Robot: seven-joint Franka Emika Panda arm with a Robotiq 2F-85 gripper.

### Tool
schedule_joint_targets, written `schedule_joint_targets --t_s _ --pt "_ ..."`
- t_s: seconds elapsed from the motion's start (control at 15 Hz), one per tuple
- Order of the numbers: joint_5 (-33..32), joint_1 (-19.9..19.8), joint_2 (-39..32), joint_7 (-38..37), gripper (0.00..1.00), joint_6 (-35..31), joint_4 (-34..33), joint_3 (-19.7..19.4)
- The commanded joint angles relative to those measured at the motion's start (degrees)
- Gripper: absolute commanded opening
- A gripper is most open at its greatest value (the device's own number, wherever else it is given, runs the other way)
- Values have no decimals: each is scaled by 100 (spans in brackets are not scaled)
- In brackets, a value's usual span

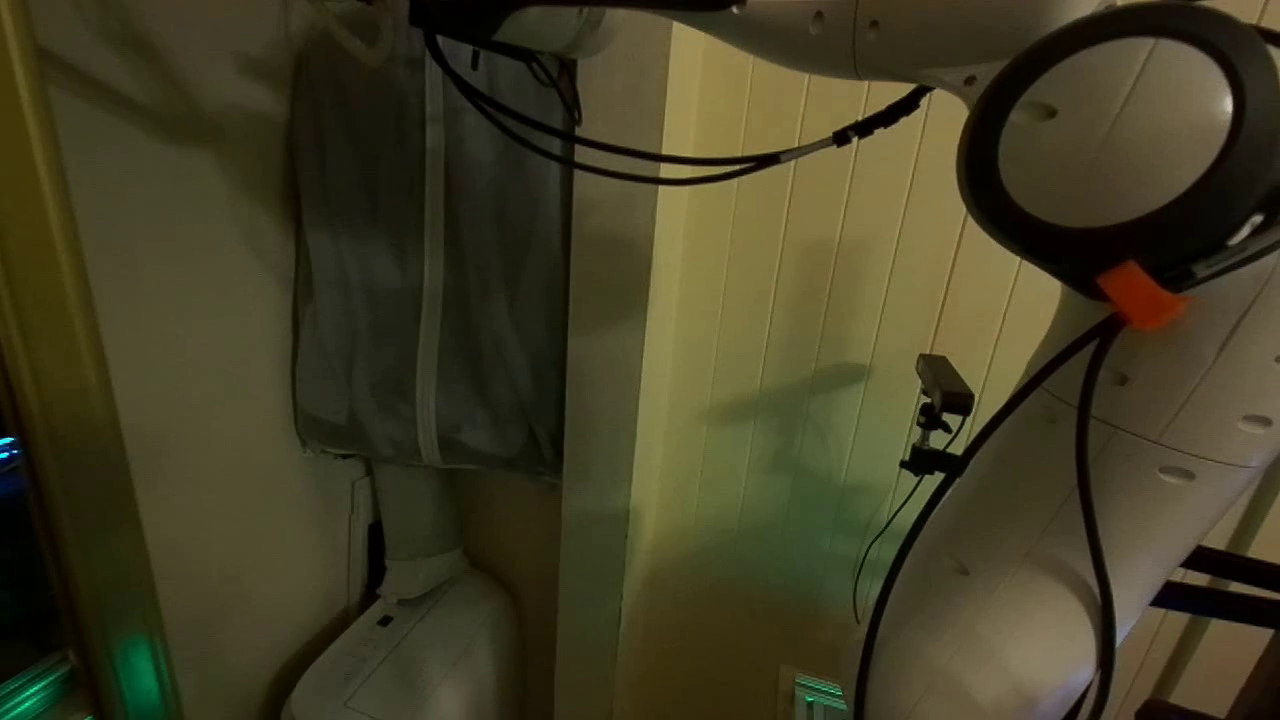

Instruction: Remove one white hanger from the rail then hang it back on the rail.

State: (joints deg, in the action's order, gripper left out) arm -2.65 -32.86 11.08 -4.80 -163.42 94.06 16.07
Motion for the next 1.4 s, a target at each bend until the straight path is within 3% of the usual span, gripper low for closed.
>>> schedule_joint_targets --t_s 0.0,0.07,0.13,0.2,0.47,0.53,0.87,0.93,1.0,1.07,1.33 --pt "0 0 -7 0 6 0 -7 1" --pt "0 0 -11 0 1 0 -13 1" --pt "-299 813 -54 21 1 191 -61 -712" --pt "398 409 776 557 1 -152 1164 -392" --pt "595 892 1593 1309 1 -118 2009 -979" --pt "46 1379 1692 1126 1 -144 2021 -1433" --pt "-624 1686 1809 1317 1 146 1713 -1849" --pt "-821 1586 1793 1259 1 92 1722 -1817" --pt "-941 1525 1778 1155 31 67 1720 -1793" --pt "-1015 1538 1784 1172 32 112 1715 -1820" --pt "-742 1824 2140 1162 58 781 1827 -2111"
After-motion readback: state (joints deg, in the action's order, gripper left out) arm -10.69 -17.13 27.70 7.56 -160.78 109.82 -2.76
